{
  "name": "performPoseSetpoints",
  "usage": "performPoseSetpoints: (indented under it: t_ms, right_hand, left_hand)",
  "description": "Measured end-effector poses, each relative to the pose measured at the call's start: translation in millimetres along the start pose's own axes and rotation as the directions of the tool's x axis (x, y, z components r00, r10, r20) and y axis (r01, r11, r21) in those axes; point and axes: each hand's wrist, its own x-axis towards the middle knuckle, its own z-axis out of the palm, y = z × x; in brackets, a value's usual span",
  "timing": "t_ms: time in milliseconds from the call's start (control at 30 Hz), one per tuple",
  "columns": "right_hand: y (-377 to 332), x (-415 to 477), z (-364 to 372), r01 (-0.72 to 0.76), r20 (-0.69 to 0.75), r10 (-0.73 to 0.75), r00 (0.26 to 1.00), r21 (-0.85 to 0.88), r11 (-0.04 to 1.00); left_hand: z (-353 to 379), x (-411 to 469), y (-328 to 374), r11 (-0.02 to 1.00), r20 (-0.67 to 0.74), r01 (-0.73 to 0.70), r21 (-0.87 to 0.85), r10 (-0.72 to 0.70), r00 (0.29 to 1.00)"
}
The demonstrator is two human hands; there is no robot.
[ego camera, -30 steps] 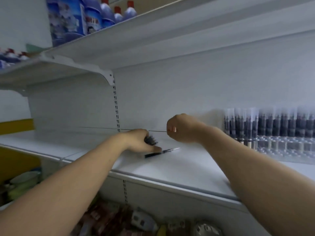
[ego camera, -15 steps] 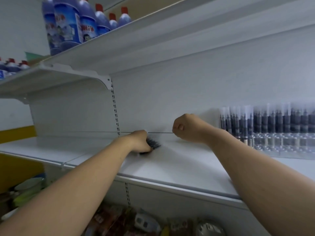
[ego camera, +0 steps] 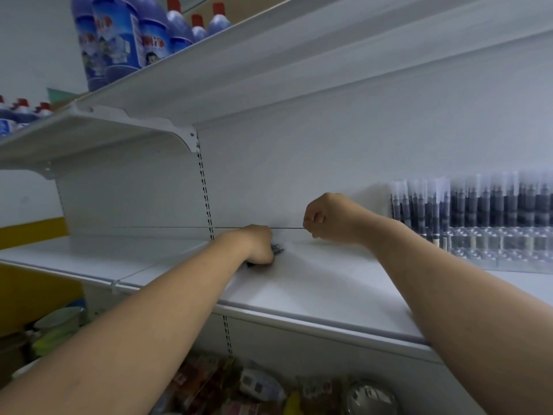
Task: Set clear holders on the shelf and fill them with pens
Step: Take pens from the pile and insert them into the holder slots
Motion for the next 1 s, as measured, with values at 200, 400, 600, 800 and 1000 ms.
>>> performPoseSetpoints:
  t_ms: [200,400,600,800,1000]
  right_hand:
    - [0.6,0.6,0.7,-0.017,0.013,0.017,1.000,0.004,1.000]
    - [2.4,-0.6,-0.1,-0.011,0.023,0.011,1.000,0.020,1.000]
    - [-0.3,-0.1,0.2,-0.018,0.030,0.018,0.999,0.012,1.000]
    - [-1.9,-3.2,-2.2,-0.027,0.035,0.027,0.999,0.017,0.999]
    - [-12.7,-5.7,-6.0,-0.010,-0.040,0.011,0.999,0.019,1.000]
  left_hand:
    - [3.7,-0.1,1.4,0.999,0.025,0.007,0.048,-0.008,1.000]
    - [10.3,0.3,2.9,0.998,0.000,0.013,0.059,-0.013,1.000]
    - [11.4,-0.6,4.5,0.990,0.012,-0.018,0.138,0.017,1.000]
    - [12.8,-5.5,9.4,0.986,0.069,-0.053,0.156,0.042,0.997]
    - [3.8,-13.0,-3.8,0.997,0.023,-0.073,0.006,0.073,0.997]
